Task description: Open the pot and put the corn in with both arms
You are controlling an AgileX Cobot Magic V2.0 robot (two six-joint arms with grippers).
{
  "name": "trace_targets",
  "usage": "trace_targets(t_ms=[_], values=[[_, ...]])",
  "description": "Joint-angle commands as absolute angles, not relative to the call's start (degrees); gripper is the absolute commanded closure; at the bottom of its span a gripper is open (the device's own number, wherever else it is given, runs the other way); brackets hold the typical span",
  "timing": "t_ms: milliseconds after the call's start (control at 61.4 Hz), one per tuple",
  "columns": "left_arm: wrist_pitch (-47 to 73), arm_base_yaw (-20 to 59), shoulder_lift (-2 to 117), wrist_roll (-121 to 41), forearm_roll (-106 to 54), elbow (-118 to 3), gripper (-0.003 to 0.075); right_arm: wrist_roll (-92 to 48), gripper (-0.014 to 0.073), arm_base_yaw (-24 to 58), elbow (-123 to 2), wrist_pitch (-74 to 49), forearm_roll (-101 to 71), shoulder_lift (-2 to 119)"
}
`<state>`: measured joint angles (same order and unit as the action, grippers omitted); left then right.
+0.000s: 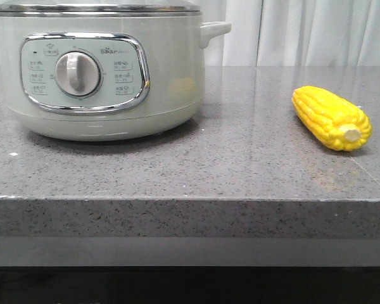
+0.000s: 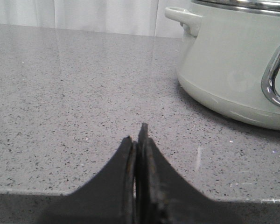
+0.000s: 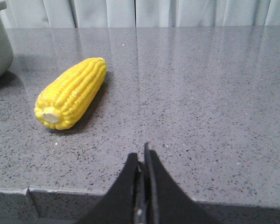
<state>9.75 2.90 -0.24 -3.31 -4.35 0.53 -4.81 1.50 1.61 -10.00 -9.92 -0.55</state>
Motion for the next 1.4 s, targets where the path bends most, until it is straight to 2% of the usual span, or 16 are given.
trace_targets(t_ms=[0,228,407,684,864,929,994,1075,1157,1206,1255,1385], values=[[4.4,2.8,-1.6,-2.8,-4.5,0.4,0.0738,-4.9,0.0661,1.3,1.4,-4.9,-9.6,-1.4],[3.5,2.8,-0.8,-2.3,-4.5,-3.0,0.0739,-4.9,0.0661,1.3,-0.5,-6.4,-9.6,-1.4],[9.8,2.8,6.4,-2.3,-4.5,-13.7,0.0739,-5.8,0.0657,1.3,-8.4,-12.4,-8.8,-0.2],[10.3,2.8,25.5,-2.3,-4.1,-30.7,0.0738,-5.9,0.0652,1.3,-25.3,-14.1,-7.1,16.8],[10.1,2.8,32.2,-2.3,-4.1,-35.1,0.0734,-5.9,0.0650,1.3,-32.3,-11.5,-7.1,27.4],[9.4,2.8,33.0,-2.3,-4.1,-35.1,0.0687,-5.9,0.0629,1.3,-32.2,-9.4,-7.1,28.8],[9.4,2.8,33.2,-2.3,-4.1,-35.1,0.0533,-5.9,0.0536,1.3,-32.1,-8.7,-7.1,29.4],[9.4,2.8,33.2,-2.3,-4.1,-35.1,0.0302,-5.9,0.0343,1.3,-32.1,-8.7,-7.1,29.4],[9.4,2.8,33.3,-2.3,-4.2,-35.1,0.0142,-5.9,0.0147,1.3,-32.1,-8.9,-7.1,29.4],[9.4,2.8,33.4,-2.3,-6.2,-35.1,0.0101,-5.9,0.0067,1.3,-32.1,-8.9,-7.1,29.4],[9.1,2.8,33.8,-2.3,-8.6,-35.1,0.0099,-5.9,0.0018,1.3,-32.1,-8.9,-7.1,29.4],[12.6,4.2,37.7,-4.3,-8.9,-38.5,0.0101,-5.9,0.0001,1.3,-32.1,-8.9,-7.1,29.4]])
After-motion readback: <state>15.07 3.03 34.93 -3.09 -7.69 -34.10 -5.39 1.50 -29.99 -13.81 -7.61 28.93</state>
